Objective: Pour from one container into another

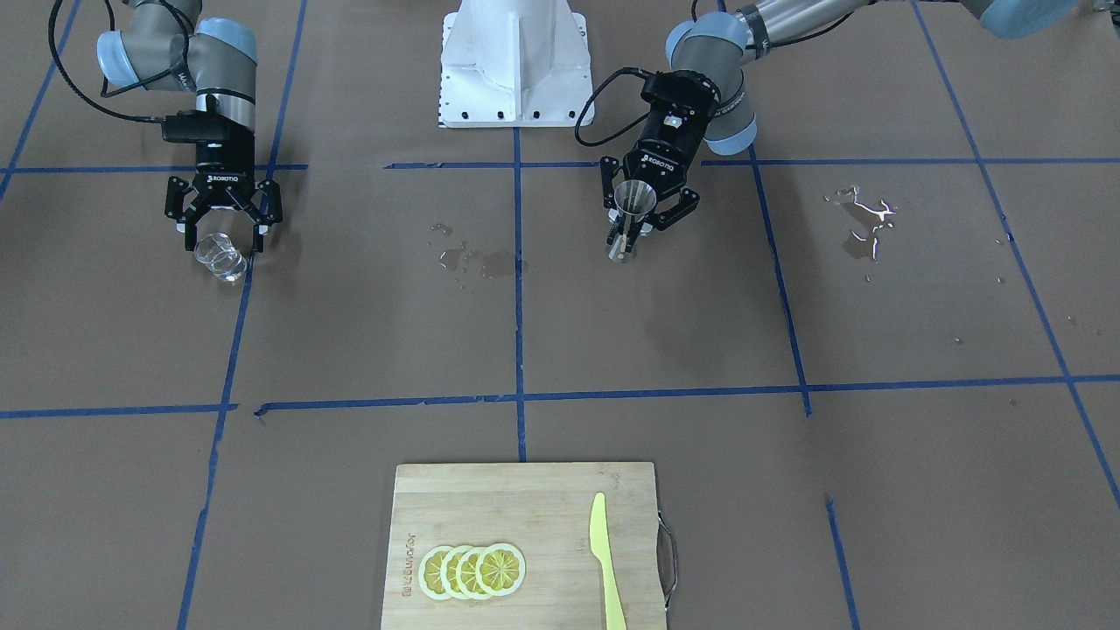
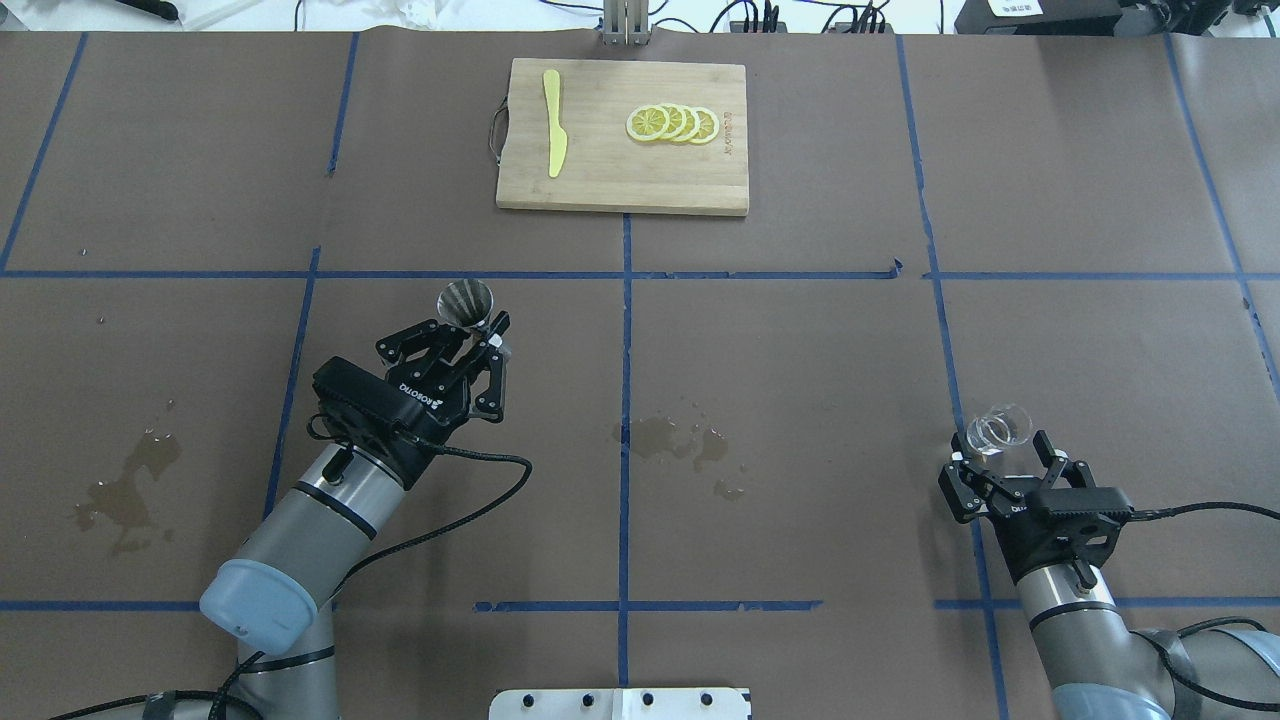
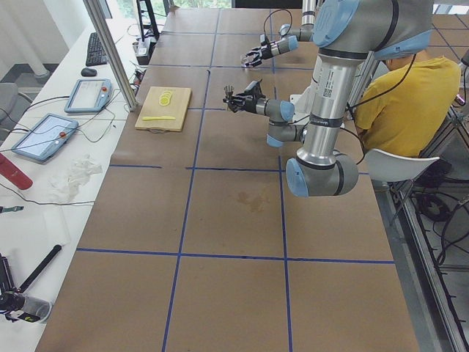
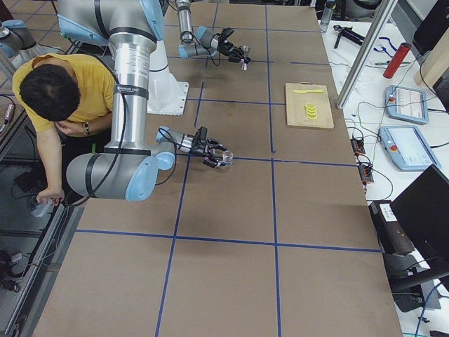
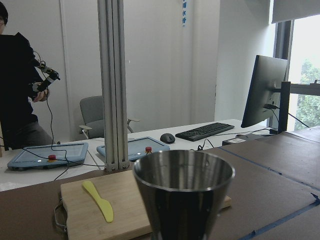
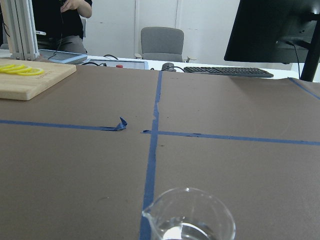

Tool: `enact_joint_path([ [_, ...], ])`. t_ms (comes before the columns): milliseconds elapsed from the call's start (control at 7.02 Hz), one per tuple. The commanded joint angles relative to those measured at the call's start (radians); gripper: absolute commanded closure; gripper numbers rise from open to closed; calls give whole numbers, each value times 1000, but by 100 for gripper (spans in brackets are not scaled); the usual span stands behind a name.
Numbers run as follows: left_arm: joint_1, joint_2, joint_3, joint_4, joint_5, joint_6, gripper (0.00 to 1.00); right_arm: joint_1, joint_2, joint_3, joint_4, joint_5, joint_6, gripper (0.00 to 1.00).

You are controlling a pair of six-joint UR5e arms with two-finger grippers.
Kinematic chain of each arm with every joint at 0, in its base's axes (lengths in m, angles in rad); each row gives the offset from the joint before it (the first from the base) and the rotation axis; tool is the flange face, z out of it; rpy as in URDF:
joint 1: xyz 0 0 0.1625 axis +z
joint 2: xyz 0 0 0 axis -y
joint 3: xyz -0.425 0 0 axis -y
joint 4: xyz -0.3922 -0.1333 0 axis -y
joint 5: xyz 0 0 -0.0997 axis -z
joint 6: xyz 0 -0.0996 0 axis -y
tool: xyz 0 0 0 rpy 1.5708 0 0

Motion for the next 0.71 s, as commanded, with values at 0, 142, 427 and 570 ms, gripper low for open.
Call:
enact_joint_path([
  [0,1,1,0,-1,0,0,100,1,2,-2,0,2,-4,4],
  [142,2,1,0,-2,0,0,100,1,3,-26,2,2,-4,4],
  [427,2,1,-2,-2,0,0,100,15,23,-31,3,2,-39,5],
  [570,2,1,-2,-2,0,0,100,18,25,-31,3,2,-39,5],
])
